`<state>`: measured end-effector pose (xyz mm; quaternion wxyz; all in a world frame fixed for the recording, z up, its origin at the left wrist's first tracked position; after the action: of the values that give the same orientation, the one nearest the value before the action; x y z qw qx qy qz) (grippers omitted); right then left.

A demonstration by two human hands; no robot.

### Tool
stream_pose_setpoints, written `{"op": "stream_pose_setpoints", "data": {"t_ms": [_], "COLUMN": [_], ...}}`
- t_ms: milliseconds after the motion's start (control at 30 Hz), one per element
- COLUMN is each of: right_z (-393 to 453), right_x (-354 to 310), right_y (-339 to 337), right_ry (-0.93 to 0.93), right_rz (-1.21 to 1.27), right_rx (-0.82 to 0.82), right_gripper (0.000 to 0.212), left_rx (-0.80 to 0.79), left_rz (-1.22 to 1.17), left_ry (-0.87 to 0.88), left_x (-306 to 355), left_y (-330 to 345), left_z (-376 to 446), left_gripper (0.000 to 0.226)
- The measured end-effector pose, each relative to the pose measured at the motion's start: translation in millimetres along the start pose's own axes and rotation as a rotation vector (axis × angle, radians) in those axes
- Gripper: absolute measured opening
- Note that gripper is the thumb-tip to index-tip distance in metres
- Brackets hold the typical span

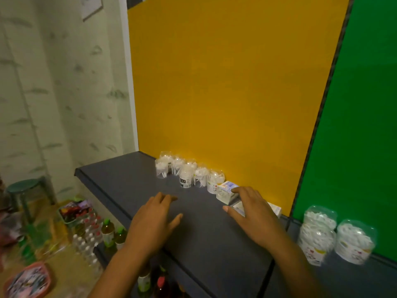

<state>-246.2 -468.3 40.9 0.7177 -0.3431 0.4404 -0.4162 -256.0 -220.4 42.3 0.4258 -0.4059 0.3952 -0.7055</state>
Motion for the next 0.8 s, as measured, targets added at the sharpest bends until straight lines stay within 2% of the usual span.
{"op": "stream_pose_setpoints", "data": {"t_ms": [233,500,700,800], "right_z": [18.6,8.5,8.5,10.5], "right_x": [40.6,79.8,90.9,96.5], "right_y": [11.7,11.3,23.7,29.8], "right_ry": [0.131,0.341,0.44,0.463], "right_rz": [-0.005,0.006,-0.002,-0.008], "right_rx": [0.015,0.108,0.151,0.176], "right_gripper": [0.042,0.033,0.028,0.025], "left_rx": [-0.087,-0.249,-0.365,-0.366], "left_rz": [-0.145,-0.351,-0.381,-0.385], "left_ry": [0.093,0.385,0.593,0.653], "left_x": [-12.1,26.6,65.7,77.5], "left_y": [42.2,93.3,133.8,150.8], "left_z": [50.3,117.6,146.0,148.5], "left_gripper": [0.049,0.048,0.051,0.056]}}
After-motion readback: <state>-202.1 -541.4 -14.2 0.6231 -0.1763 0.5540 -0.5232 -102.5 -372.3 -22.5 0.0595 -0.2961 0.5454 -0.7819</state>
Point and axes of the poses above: each hand's wrist, its own z-axis towards the middle knuckle, its own y-axis out of the palm, x = y × z, the point moved 3 cm from there along z, towards the middle knuckle, and after that the axes turned 4 degrees about -x, right-handed, at the moved point
